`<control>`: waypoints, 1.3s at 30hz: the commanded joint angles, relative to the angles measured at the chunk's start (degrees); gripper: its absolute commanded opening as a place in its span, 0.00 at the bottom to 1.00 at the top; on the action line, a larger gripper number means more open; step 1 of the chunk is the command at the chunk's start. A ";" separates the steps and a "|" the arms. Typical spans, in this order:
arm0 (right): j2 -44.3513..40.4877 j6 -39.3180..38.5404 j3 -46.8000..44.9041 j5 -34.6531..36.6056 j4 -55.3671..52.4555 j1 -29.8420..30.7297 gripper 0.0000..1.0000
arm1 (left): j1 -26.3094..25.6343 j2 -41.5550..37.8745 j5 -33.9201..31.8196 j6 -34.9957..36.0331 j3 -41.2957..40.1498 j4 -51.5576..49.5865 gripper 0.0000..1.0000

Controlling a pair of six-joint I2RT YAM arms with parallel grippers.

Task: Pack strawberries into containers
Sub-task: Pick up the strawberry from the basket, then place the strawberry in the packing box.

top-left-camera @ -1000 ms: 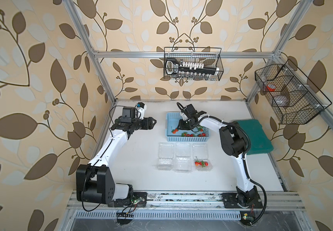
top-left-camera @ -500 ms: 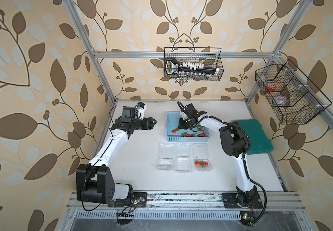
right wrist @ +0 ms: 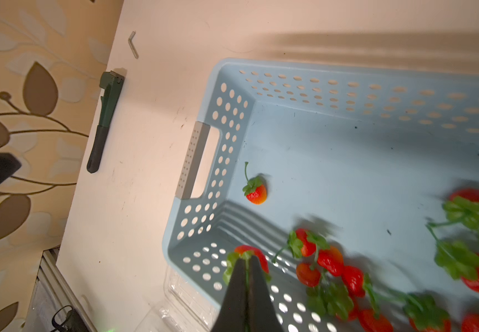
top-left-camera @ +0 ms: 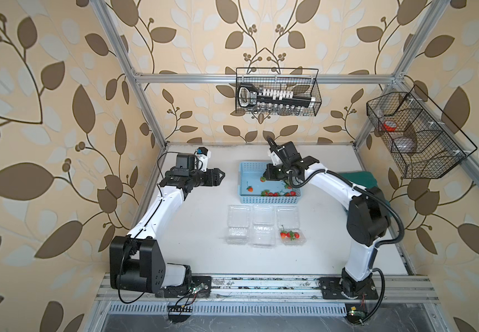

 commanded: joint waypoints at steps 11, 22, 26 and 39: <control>-31.10 5.58 -31.25 9.89 -13.72 7.24 0.00 | -0.47 -2.18 0.08 0.22 1.99 -0.50 0.75; -31.06 10.60 -39.30 11.73 -13.54 14.01 0.03 | -0.52 -3.38 -0.05 0.13 1.47 -0.34 0.75; -28.91 10.40 -38.33 12.17 -12.90 15.13 0.22 | -0.48 -3.60 0.01 0.10 1.35 -0.23 0.75; -25.51 2.07 -21.69 17.67 -15.98 8.46 0.38 | -0.47 -3.25 -0.27 0.19 1.31 -0.34 0.75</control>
